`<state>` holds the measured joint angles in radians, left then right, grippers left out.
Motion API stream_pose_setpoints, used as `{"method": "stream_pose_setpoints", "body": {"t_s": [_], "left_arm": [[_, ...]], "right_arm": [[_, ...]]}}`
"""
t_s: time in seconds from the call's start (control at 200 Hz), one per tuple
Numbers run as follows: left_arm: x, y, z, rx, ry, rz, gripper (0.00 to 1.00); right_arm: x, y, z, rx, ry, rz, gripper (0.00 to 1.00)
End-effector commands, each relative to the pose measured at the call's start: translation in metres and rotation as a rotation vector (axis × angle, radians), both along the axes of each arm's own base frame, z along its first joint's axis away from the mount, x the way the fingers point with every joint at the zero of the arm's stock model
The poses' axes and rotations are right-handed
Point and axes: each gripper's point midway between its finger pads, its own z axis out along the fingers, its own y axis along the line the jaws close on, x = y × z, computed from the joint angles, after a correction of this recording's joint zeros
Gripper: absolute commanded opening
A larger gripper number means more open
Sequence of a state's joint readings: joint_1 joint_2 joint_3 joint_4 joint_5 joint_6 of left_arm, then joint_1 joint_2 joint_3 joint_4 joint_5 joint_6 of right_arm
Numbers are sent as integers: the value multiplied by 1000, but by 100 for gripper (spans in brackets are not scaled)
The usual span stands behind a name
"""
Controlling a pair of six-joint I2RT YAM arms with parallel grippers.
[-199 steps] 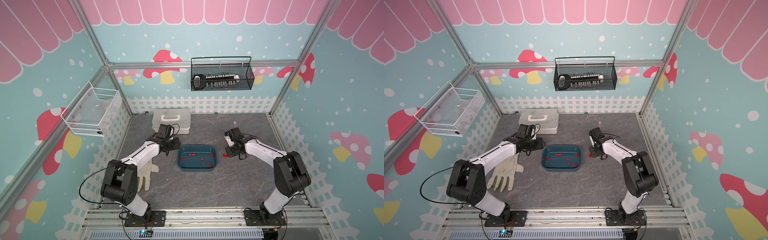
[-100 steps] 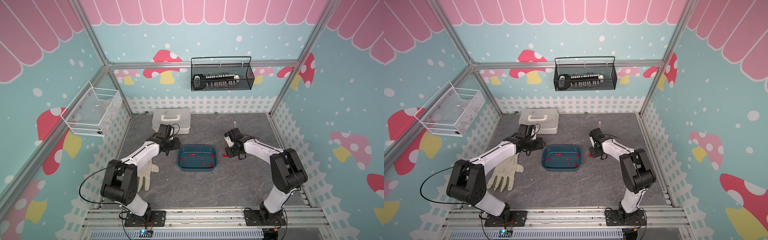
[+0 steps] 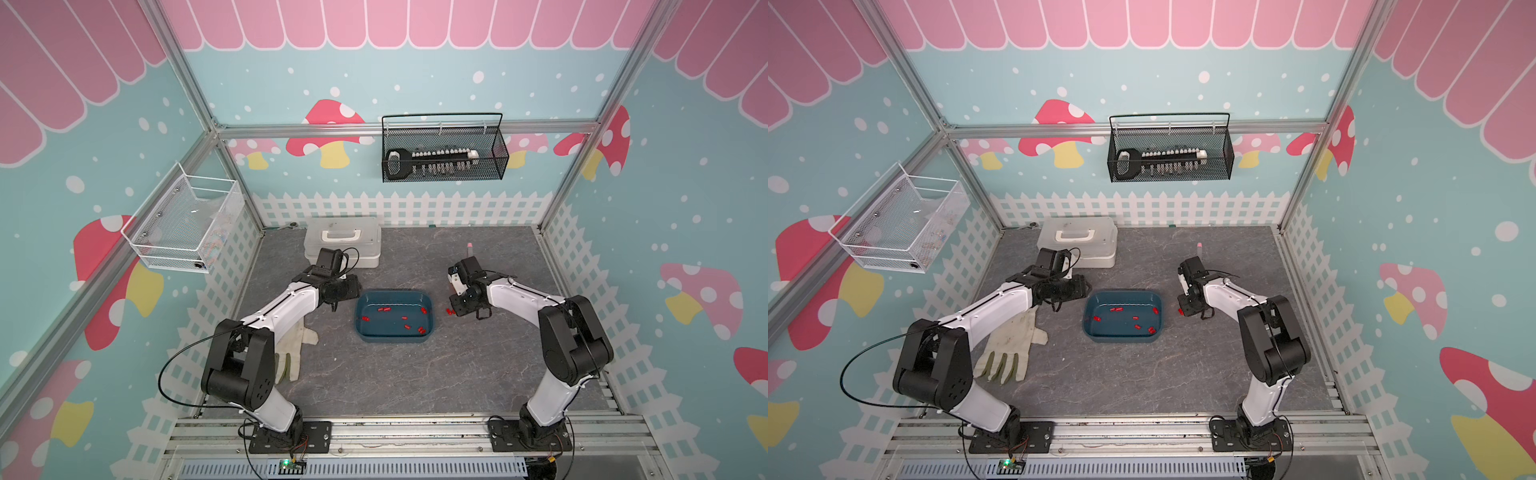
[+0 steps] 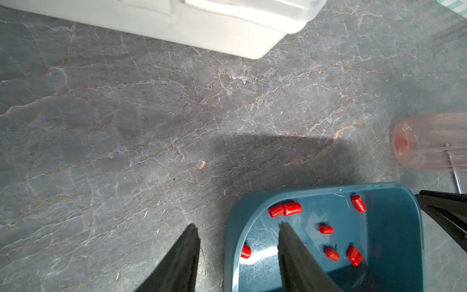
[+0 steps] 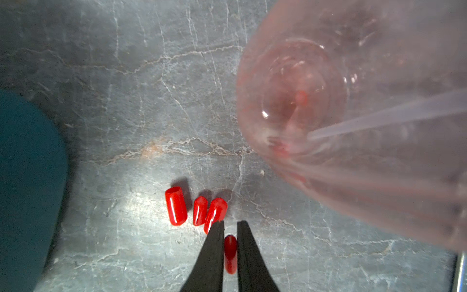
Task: Take the screw protection sleeves out of the storage box
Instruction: Place the screw protection sleeve at the center of the board.
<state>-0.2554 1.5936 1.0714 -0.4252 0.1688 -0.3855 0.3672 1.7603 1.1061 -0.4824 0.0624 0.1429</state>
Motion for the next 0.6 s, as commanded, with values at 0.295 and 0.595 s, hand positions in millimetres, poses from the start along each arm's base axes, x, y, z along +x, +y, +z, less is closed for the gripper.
{"method": "stream_pose_setpoints", "body": {"t_s": [0.295,0.595], "left_arm": [[2,4,2,5,-10,10,52],[2,4,2,5,-11,10,52]], "right_arm": [[-1,-3,-4,-11,18,-11,22],[-1,-3,-1,-6,11,-7,26]]}}
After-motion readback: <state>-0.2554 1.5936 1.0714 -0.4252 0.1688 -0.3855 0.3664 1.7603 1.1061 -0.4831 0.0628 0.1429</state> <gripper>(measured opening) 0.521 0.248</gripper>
